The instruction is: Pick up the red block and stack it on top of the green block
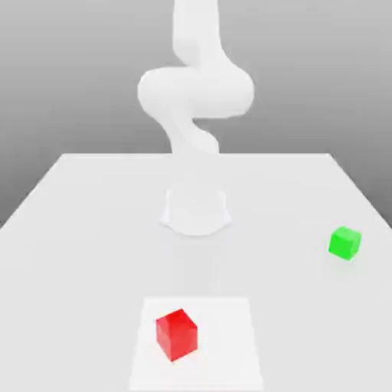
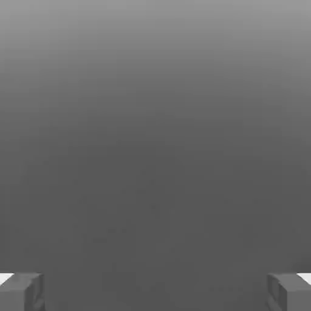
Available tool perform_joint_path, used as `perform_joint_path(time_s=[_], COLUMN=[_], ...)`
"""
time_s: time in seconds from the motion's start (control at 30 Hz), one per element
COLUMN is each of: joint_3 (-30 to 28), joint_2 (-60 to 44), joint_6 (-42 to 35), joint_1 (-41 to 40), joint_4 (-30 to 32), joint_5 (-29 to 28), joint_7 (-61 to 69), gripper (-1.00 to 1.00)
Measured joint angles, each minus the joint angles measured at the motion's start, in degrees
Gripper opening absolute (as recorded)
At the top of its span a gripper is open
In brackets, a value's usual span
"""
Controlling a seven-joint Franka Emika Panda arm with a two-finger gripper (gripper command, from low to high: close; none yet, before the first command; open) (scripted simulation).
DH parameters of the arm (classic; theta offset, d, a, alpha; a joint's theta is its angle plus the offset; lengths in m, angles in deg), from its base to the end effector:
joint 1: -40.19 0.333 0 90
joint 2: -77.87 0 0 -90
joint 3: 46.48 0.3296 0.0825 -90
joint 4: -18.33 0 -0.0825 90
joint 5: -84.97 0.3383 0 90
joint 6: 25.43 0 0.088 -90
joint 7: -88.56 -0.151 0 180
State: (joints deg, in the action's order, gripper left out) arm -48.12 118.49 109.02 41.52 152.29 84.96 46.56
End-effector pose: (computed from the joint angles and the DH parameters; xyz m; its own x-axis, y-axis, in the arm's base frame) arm 0.3562 -0.0053 0.6435 0.5610 -0.6772 0.4761 -0.5031 -0.7357 -0.4535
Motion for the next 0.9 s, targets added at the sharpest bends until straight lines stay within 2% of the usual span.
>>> perform_joint_path(time_s=[0.5,0.7,0.9], joint_3=[-7.8,-7.9,-4.3], joint_2=[-31.5,-43.9,-56.4], joint_6=[16.1,22.6,32.4], joint_1=[5.4,4.5,1.7], joint_4=[13.1,18.2,17.3], joint_5=[2.2,2.4,6.9], joint_7=[24.8,34.0,38.6], gripper=[0.0,0.0,0.0])
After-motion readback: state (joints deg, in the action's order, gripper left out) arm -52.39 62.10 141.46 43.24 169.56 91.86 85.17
